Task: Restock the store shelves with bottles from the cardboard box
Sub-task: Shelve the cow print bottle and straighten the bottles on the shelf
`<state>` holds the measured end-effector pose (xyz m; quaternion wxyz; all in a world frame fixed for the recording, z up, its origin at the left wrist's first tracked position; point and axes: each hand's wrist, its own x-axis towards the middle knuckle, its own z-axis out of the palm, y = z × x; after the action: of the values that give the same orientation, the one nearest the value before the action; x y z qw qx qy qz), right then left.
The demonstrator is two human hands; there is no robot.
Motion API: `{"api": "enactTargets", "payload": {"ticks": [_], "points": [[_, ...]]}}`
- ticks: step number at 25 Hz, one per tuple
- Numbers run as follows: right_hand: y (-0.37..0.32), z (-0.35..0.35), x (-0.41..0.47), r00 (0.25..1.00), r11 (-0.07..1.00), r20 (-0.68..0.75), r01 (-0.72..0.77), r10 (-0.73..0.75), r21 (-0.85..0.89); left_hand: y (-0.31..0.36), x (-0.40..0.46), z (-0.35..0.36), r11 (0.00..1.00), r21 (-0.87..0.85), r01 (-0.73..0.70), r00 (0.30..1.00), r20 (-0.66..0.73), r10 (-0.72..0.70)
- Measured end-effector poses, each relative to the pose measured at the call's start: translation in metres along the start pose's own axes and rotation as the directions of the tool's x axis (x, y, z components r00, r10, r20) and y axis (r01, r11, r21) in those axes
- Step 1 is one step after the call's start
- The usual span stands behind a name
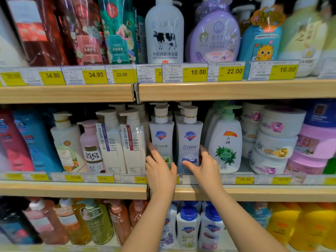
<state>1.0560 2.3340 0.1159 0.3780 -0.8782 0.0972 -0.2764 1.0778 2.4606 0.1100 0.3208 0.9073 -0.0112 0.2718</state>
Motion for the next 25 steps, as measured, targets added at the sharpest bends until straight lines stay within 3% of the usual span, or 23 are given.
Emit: {"api": "enactTargets", "payload": {"ticks": [5,8,11,14,19,25], "points": [[-0.002,-0.013,-0.005,0.999,0.996,0.038,-0.015,0.012,0.090,0.001,-0.010,-0.005,0.993,-0.108,-0.055,0.998,0.002,0.055],[0.002,-0.045,-0.013,0.996,0.990,-0.038,0.082,-0.078,0.116,0.021,-0.022,-0.020,0.953,-0.090,-0.288,0.949,-0.164,0.271],[0.016,-0.080,-0.009,0.952,0.985,-0.252,0.173,-0.173,-0.022,0.059,-0.009,-0.024,0.874,-0.040,-0.484,0.847,-0.271,0.457],[0.026,-0.095,0.004,0.946,0.985,-0.305,0.062,-0.109,-0.158,0.088,0.014,-0.017,0.895,-0.019,-0.446,0.872,-0.236,0.430],[0.022,-0.079,0.034,0.972,0.965,-0.125,-0.219,0.201,-0.145,0.089,0.018,-0.005,0.930,-0.004,-0.367,0.921,-0.140,0.363],[0.018,-0.061,0.040,0.943,0.969,-0.236,-0.246,0.236,-0.015,0.078,0.022,-0.005,0.901,-0.010,-0.433,0.886,-0.186,0.424]]}}
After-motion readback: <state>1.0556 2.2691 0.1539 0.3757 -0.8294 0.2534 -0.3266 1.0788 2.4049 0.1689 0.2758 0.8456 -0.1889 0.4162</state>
